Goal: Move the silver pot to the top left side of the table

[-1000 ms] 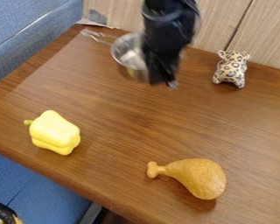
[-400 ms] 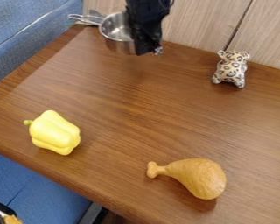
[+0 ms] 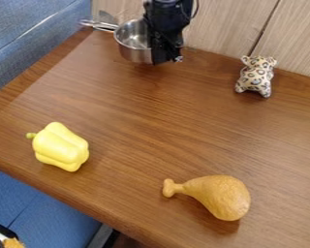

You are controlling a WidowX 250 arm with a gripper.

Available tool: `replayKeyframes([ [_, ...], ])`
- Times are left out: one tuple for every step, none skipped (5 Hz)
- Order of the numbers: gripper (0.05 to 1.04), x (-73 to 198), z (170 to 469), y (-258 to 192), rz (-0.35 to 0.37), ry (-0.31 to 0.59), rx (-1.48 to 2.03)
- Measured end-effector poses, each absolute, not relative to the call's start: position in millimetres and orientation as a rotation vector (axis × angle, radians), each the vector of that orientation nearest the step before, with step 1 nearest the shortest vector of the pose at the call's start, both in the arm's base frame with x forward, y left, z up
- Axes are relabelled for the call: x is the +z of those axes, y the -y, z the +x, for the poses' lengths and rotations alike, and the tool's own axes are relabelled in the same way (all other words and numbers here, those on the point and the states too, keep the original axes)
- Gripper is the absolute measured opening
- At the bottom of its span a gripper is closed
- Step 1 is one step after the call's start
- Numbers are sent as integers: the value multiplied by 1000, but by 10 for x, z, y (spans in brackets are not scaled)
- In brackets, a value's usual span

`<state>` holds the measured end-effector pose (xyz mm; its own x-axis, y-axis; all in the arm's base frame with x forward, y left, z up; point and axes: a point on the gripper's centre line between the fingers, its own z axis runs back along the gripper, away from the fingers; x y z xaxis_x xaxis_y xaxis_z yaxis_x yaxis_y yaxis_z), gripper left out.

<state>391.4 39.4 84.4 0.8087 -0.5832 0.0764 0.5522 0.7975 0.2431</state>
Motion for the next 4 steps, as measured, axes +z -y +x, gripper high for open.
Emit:
replayKeyframes([
  [83, 675, 3914, -359, 211, 111, -613],
  [83, 650, 3927, -310, 212, 115, -610],
  [113, 614, 3962, -249, 222, 125, -625],
  [297, 604, 3958, -228, 213, 131, -622],
])
